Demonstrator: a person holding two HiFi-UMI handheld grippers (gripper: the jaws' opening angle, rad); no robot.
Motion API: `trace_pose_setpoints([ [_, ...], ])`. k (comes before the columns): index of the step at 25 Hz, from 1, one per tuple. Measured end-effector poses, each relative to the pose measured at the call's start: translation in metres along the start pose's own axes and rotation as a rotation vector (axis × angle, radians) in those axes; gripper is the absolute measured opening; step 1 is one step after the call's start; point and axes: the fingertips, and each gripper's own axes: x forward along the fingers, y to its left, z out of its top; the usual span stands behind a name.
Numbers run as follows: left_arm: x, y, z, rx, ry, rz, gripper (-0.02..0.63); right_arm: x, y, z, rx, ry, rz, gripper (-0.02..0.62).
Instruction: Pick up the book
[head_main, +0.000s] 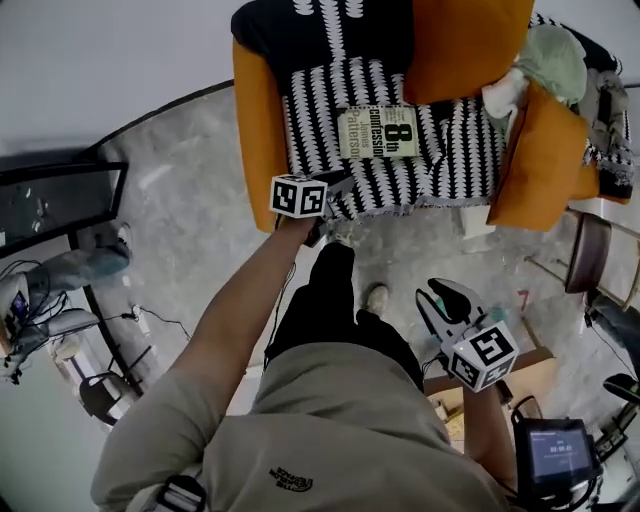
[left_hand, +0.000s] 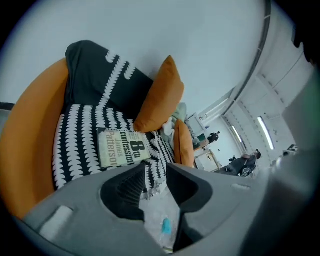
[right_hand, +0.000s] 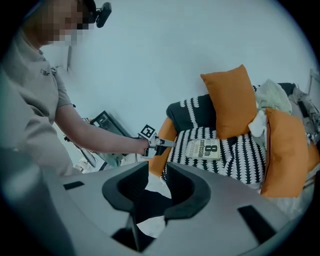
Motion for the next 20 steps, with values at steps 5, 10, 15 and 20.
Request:
trace_pose_setpoints([
  [5, 0.049, 0.078, 0.002, -0.116, 0.047, 0.025, 0.128, 0.031, -0.018, -0.009, 0.087, 0.076, -0.017, 0.120],
  [10, 0.101, 0.130, 0.005, -0.181, 0.056, 0.051, 0.146, 0.053, -0.057, -0.025, 0.136, 0.146, -0.030, 0.120],
  [15, 0.130, 0.167, 0.000, -0.226, 0.072, 0.072, 0.158, 0.076, -0.077, -0.025, 0.164, 0.145, -0.017, 0.118],
  [20, 0.140, 0.196, -0.001, -0.267, 0.073, 0.085, 0.193, 0.097, -0.072, -0.033, 0.210, 0.171, 0.012, 0.118],
])
